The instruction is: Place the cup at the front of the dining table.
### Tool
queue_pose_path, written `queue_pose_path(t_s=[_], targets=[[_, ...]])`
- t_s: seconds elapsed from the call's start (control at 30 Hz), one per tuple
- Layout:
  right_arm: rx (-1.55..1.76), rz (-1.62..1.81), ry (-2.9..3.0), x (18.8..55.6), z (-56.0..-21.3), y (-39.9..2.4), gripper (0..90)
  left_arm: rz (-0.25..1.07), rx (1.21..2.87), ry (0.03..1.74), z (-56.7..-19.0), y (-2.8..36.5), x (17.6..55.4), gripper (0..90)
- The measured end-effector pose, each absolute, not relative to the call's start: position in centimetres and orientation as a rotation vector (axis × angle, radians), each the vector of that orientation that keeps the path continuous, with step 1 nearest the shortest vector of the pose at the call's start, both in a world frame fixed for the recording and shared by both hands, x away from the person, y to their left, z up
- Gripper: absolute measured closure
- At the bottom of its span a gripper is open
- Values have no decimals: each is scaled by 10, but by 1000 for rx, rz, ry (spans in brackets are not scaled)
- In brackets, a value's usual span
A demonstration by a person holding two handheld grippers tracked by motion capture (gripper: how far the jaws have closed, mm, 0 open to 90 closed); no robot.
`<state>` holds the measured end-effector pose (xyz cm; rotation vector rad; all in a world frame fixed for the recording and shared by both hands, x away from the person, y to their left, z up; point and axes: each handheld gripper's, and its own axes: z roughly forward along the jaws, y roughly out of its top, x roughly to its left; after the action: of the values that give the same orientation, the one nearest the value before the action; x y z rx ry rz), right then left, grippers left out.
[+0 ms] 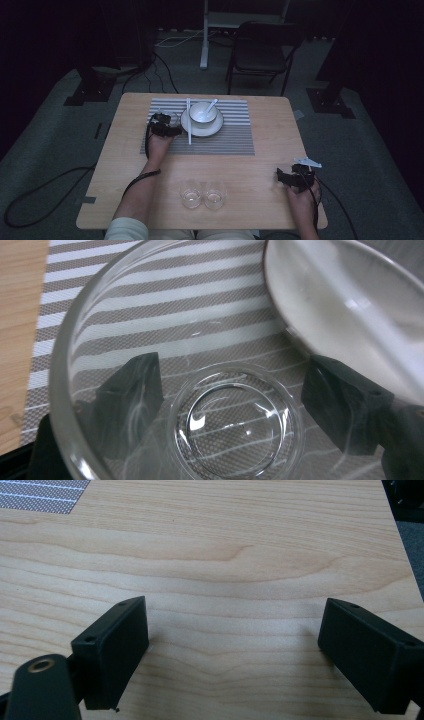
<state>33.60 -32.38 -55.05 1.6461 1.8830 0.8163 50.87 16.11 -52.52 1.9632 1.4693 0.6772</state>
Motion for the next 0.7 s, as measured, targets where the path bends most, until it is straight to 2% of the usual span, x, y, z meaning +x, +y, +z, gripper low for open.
queue_pose_path(t_s=[0.43,0.57,0.6,0.7], targets=[[1645,816,1883,336,-551,-324,121,659,1938,1457,-526,165,504,204],[1645,816,1883,336,-551,-324,121,638,1949,1464,-528,164,503,168],[1646,816,1882,336,-551,-324,121,631,1956,1468,-528,164,503,112],[1646,816,1882,336,-551,-324,121,609,1962,1472,-529,165,501,101]])
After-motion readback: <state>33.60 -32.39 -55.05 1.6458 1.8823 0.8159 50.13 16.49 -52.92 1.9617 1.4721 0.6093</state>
